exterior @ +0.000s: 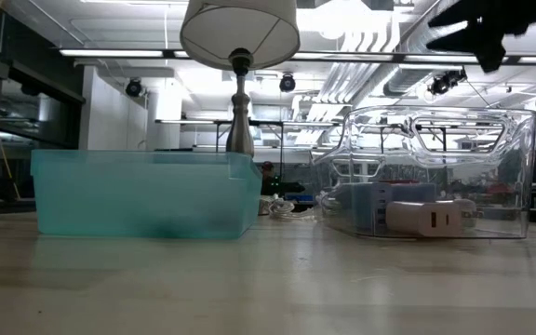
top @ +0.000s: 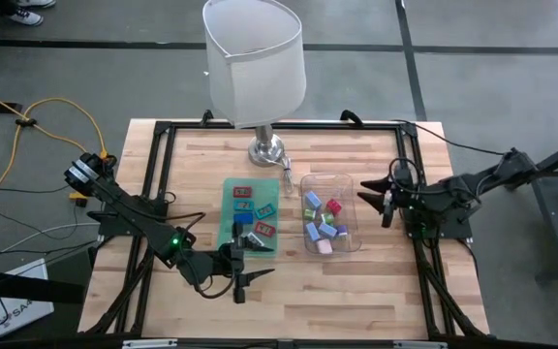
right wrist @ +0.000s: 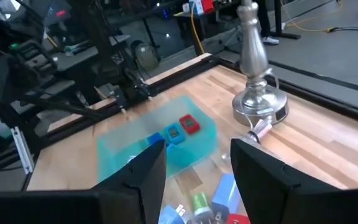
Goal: Pick & Place Office items
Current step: Return to Home Position
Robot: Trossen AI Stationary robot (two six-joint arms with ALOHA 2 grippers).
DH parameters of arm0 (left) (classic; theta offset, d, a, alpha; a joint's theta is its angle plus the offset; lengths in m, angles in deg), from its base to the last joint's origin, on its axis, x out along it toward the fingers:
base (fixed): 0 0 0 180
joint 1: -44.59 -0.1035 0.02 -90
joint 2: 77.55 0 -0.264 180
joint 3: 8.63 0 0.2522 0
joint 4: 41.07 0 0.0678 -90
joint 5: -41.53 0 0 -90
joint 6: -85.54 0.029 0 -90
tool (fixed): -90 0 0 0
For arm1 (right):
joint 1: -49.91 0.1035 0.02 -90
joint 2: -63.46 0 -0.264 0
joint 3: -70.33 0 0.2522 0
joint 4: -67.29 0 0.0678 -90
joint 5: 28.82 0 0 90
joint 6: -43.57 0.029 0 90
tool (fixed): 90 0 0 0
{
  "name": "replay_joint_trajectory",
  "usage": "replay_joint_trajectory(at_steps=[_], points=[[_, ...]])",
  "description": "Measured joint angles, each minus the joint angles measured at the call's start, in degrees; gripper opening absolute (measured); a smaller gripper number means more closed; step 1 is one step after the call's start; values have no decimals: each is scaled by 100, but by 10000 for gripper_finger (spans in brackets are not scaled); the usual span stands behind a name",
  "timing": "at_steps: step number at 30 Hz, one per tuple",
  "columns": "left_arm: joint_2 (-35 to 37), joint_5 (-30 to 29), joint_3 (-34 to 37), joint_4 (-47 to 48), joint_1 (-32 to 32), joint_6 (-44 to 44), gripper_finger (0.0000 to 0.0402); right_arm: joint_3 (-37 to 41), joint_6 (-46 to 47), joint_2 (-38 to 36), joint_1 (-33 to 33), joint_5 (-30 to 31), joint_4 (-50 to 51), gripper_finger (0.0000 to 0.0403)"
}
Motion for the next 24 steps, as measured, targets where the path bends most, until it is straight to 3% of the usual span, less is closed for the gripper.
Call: replay_joint_trajectory(at_steps=[9,24], points=[[0,0,0,-13,0,0,205,1120,-14,-802,-2,1,-792,166],[0,0,0,-22,0,-86,205,2047,-375,-1737,-2,30,-1650,166]])
